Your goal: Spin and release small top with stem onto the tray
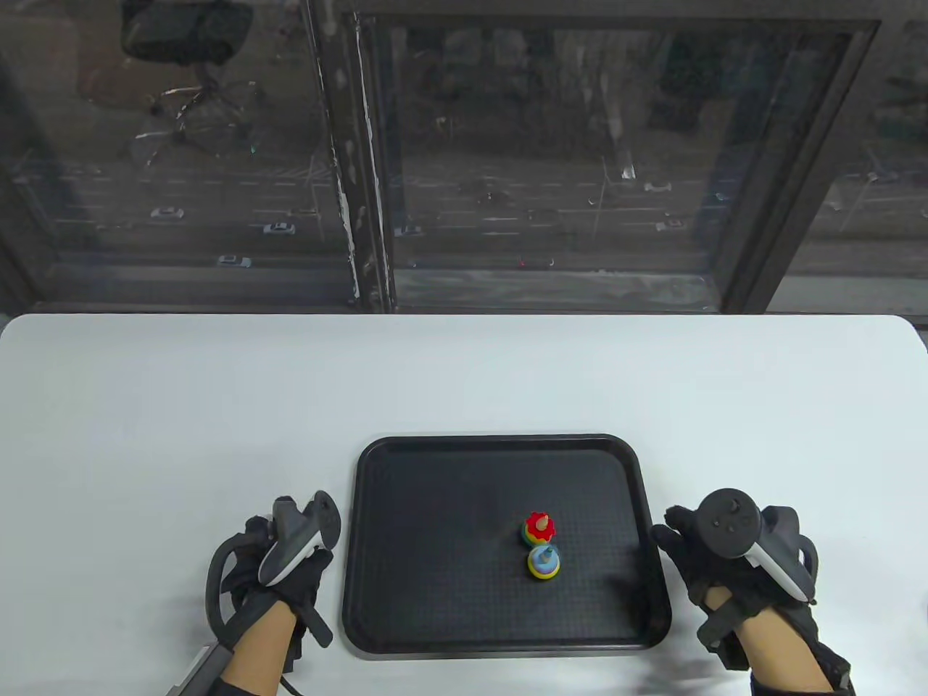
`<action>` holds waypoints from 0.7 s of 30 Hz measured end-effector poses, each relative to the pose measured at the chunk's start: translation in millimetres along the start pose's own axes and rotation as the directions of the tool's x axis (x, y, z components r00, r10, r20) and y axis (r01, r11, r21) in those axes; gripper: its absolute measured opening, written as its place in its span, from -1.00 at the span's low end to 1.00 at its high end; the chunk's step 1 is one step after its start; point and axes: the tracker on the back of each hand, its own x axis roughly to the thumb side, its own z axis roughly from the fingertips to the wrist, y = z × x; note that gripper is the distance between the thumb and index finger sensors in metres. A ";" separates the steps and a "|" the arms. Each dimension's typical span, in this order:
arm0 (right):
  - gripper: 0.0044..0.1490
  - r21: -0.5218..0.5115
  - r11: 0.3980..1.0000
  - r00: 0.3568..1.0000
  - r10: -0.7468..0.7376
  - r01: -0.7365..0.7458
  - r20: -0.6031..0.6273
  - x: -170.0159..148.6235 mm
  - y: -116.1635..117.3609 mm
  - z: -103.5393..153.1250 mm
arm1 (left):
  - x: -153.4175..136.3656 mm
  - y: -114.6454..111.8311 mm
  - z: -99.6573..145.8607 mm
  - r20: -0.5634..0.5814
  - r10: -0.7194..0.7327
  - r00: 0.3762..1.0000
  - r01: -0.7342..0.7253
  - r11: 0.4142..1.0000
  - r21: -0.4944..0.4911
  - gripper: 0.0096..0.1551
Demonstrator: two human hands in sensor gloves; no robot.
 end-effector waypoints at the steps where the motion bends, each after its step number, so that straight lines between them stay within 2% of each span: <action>1: -0.11 0.026 1.000 1.000 0.002 -0.002 -0.005 -3.2 3.8 -2.2 | 4.1 -5.2 -2.7 -0.007 -0.038 0.999 0.037 0.999 -0.038 -0.25; 5: -0.09 0.099 0.995 0.999 -0.028 0.031 -0.035 -12.2 13.3 -9.7 | 14.6 -5.9 1.5 -0.025 -0.072 0.997 0.074 0.994 0.075 -0.28; 8: -0.07 0.081 0.995 0.998 -0.047 0.052 -0.051 -17.2 10.9 -10.7 | 18.4 -3.2 3.2 -0.018 -0.110 0.994 0.111 0.989 0.099 -0.30; 13: -0.07 0.018 0.993 0.992 -0.117 0.117 -0.040 -22.3 0.4 -5.7 | 0.7 9.3 6.0 -0.040 0.092 0.995 -0.085 0.986 0.141 -0.39; 16: -0.08 -0.010 0.986 0.986 -0.165 0.165 -0.025 -23.3 -5.6 -2.6 | -15.2 24.7 16.6 0.067 0.355 0.932 -0.360 0.900 0.247 -0.42; 17: -0.07 -0.015 0.984 0.984 -0.178 0.178 -0.023 -23.6 -7.1 -2.3 | -19.2 31.7 22.4 0.142 0.432 0.891 -0.454 0.843 0.289 -0.44; 18: -0.08 -0.016 0.983 0.982 -0.185 0.185 -0.023 -24.0 -7.8 -2.4 | -20.3 35.7 25.6 0.206 0.470 0.858 -0.512 0.806 0.295 -0.46; 20: -0.08 -0.009 0.977 0.977 -0.211 0.211 -0.024 -25.3 -9.0 -3.3 | -17.9 46.4 33.0 0.384 0.512 0.769 -0.617 0.751 0.235 -0.47; 21: -0.08 -0.008 0.975 0.975 -0.220 0.220 -0.024 -25.5 -9.3 -3.6 | -15.7 49.7 36.7 0.394 0.513 0.763 -0.623 0.747 0.233 -0.47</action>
